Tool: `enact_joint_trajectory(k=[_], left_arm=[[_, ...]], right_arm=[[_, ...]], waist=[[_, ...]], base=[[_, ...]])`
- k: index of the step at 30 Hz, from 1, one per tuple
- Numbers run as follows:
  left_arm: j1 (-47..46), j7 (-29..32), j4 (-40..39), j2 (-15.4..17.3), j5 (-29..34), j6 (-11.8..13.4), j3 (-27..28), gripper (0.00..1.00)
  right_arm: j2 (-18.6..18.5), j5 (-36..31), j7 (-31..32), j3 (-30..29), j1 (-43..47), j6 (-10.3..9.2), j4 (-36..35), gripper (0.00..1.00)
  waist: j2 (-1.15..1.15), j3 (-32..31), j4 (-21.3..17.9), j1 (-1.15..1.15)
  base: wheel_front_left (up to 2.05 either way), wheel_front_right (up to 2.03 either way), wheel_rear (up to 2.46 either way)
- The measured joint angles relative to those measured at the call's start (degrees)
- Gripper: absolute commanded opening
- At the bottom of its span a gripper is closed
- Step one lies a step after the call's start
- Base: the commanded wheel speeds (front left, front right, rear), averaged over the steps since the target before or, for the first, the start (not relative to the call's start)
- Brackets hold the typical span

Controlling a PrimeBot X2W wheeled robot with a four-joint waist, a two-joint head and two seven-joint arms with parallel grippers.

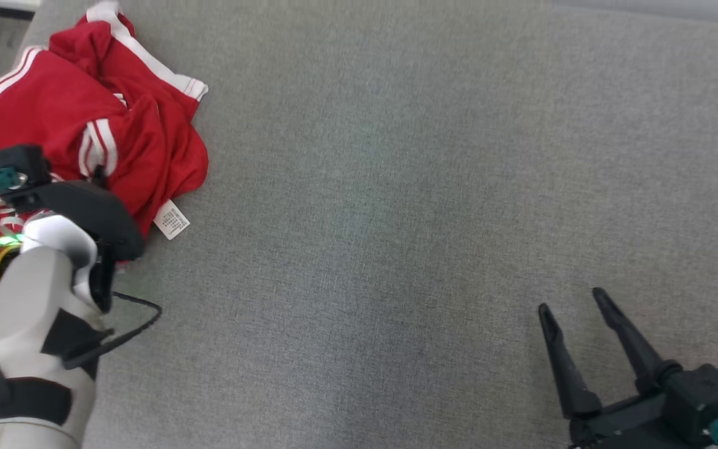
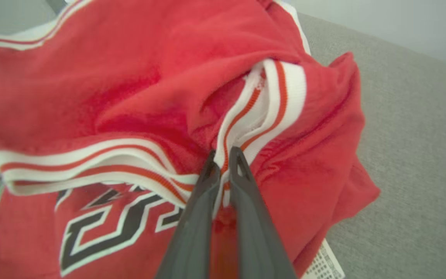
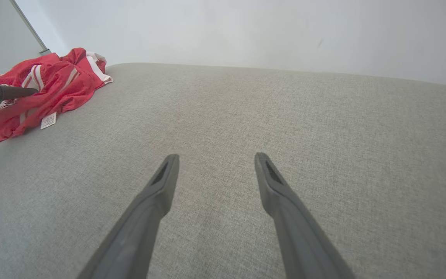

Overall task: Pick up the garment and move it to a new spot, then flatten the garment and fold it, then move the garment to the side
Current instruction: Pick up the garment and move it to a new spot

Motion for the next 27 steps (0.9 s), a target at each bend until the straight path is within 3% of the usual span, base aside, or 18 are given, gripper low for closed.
enact_joint_trajectory(k=[10, 13, 20, 27], left_arm=[[-2.18, 1.37, -5.94, 6.47, 1.35, -2.52, -2.86, 0.0], [-2.71, 3.46, -7.89, 6.6, 0.87, -3.09, -3.5, 0.0], [-4.42, 8.99, -21.76, 6.83, -2.76, -3.82, -8.2, 0.0], [-2.78, 10.72, -36.48, 4.7, -9.14, -3.86, -10.27, 0.0]], right_arm=[[5.35, 2.45, -6.89, 2.92, -3.03, 0.0, 12.45, 1.0], [6.2, 3.22, -8.5, 3.01, -3.08, 0.0, 15.11, 1.0], [7.66, 4.26, -13.0, 1.97, -3.32, 0.0, 21.37, 1.0], [7.79, 5.34, -14.01, 1.93, -4.12, 0.0, 23.17, 1.0]], waist=[[-0.01, -9.93, -0.66, -0.01], [-0.01, -12.41, -0.8, -0.02], [-0.01, -21.9, -2.21, -0.02], [-0.02, -26.3, -7.18, -0.02]], base=[[0.0, 0.0, 0.0], [0.0, 0.0, 0.0], [0.0, 0.0, 0.0], [0.0, 0.0, 0.0]])
